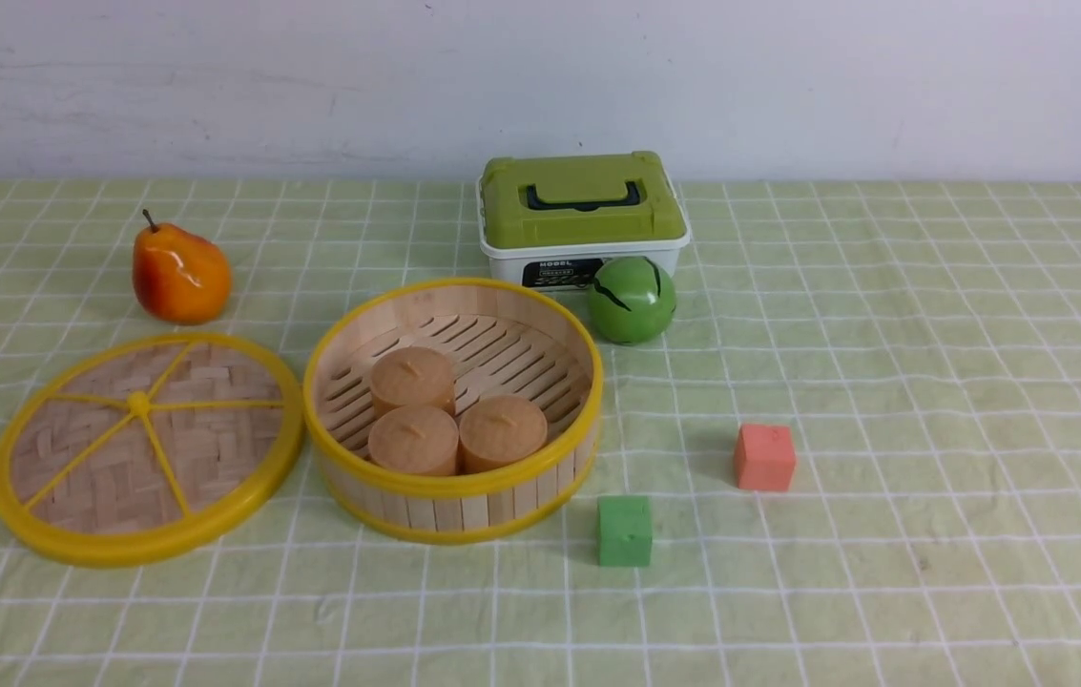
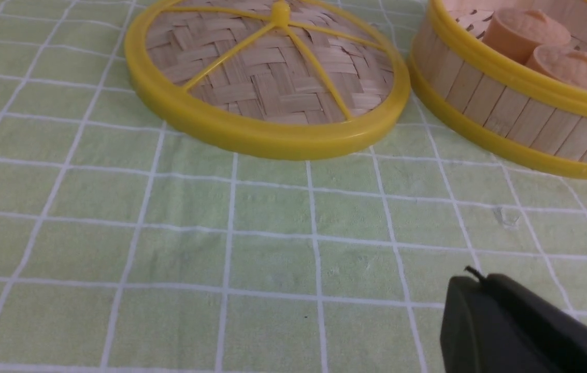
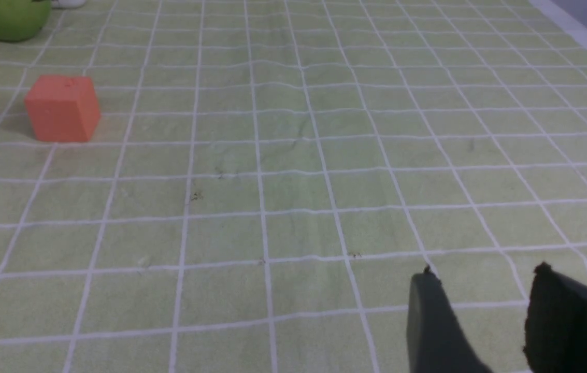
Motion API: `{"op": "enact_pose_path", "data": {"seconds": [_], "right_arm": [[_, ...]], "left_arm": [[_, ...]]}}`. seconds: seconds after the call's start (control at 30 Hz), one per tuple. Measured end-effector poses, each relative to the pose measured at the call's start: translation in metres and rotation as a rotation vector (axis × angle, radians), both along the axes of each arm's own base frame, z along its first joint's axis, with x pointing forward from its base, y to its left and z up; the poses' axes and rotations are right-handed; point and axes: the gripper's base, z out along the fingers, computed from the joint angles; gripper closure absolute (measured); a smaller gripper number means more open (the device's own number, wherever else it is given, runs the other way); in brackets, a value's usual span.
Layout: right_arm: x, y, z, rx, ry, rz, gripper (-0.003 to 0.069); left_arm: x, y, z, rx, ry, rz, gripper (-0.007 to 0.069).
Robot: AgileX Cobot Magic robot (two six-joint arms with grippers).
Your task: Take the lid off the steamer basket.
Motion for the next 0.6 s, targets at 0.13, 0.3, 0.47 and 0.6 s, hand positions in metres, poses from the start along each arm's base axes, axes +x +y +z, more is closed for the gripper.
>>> {"op": "enact_pose_path", "data": {"seconds": [0.13,0.3,0.47,0.6], "right_arm": [[0.0,0.0,0.0,0.0,0.0,0.0,0.0418],[0.0,0.0,0.0,0.0,0.0,0.0,0.0418],[0.0,0.0,0.0,0.0,0.0,0.0,0.0418],[0.0,0.0,0.0,0.0,0.0,0.0,0.0418]], "left_arm": [[0.0,-0.0004,0.0,-0.012,0.001,-0.001,0.0637],[-0.0001,-0.0012,0.0001,-0.033,0.002,-0.003,0.0637],[-0.0001,-0.0013,0.0001,-0.035,0.002,-0.004,0.0637],[-0.0001,-0.0014,0.0001,-0.038,0.003,-0.004,0.0637]]}}
